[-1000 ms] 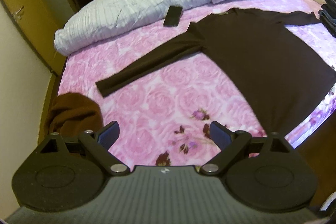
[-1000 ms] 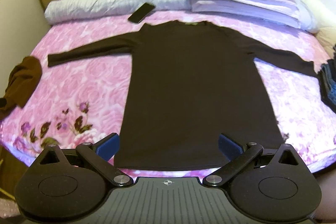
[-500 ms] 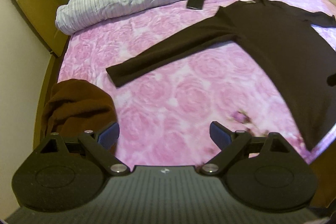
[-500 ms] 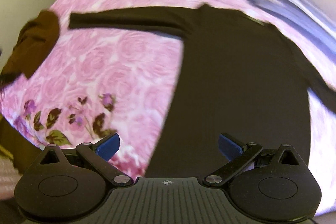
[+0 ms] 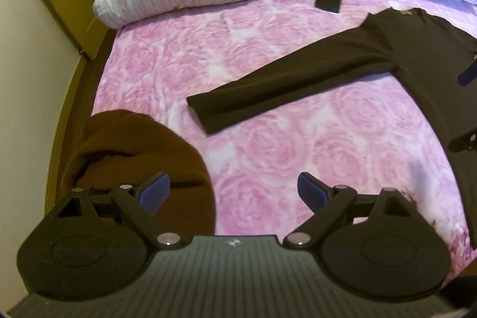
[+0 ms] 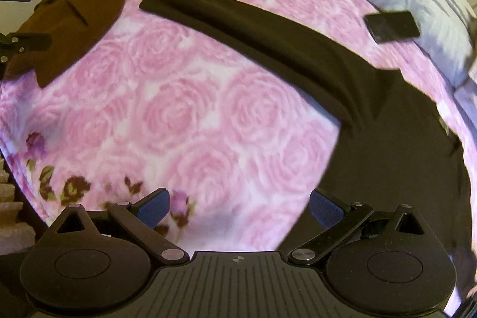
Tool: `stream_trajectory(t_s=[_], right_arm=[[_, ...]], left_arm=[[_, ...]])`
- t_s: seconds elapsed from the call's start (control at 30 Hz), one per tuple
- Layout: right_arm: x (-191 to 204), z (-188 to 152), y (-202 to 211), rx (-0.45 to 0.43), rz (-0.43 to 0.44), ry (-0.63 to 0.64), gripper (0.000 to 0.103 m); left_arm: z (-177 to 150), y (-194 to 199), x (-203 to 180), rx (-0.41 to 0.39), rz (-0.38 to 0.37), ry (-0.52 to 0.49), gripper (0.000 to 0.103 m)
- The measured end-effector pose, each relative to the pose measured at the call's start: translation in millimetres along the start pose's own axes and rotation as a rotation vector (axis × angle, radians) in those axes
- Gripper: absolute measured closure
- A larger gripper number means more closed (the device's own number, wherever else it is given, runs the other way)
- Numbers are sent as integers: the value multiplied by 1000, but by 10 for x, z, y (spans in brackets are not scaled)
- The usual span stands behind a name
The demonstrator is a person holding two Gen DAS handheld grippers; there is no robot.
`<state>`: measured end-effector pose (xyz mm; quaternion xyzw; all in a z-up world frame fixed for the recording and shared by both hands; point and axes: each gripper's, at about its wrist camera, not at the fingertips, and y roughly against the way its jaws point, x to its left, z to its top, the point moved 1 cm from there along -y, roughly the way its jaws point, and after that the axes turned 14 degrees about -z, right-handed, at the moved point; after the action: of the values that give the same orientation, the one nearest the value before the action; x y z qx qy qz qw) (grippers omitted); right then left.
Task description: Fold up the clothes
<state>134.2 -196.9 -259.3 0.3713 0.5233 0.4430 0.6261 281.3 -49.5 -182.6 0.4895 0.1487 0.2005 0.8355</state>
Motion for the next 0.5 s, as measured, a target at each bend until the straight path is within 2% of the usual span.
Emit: stream_trajectory(t_s=[0.13, 0.23, 0.33, 0.4, 0.43, 0.47, 0.5], right_arm=[[53, 269, -139, -73, 11, 8, 1], [169, 515, -256, -206, 40, 2, 1], [468, 825, -468, -367, 56, 68, 1], [758, 1018, -630, -484, 30, 154, 17], [924, 1117, -736, -521, 17, 198, 39], [1095, 1217, -847, -552, 6, 243, 43], [1225, 1296, -941, -565, 11, 281, 43]], left_arm=[[5, -39, 131, -18, 30, 30, 12], [-6, -75, 280, -54, 70, 61, 12], [-73, -150, 465, -85, 108, 112, 12], [-137, -196, 565, -101, 121, 142, 12], [-175, -224, 607, -107, 125, 153, 12], [-215, -250, 642, -109, 128, 159, 12], [-255, -274, 673, -109, 131, 164, 12]])
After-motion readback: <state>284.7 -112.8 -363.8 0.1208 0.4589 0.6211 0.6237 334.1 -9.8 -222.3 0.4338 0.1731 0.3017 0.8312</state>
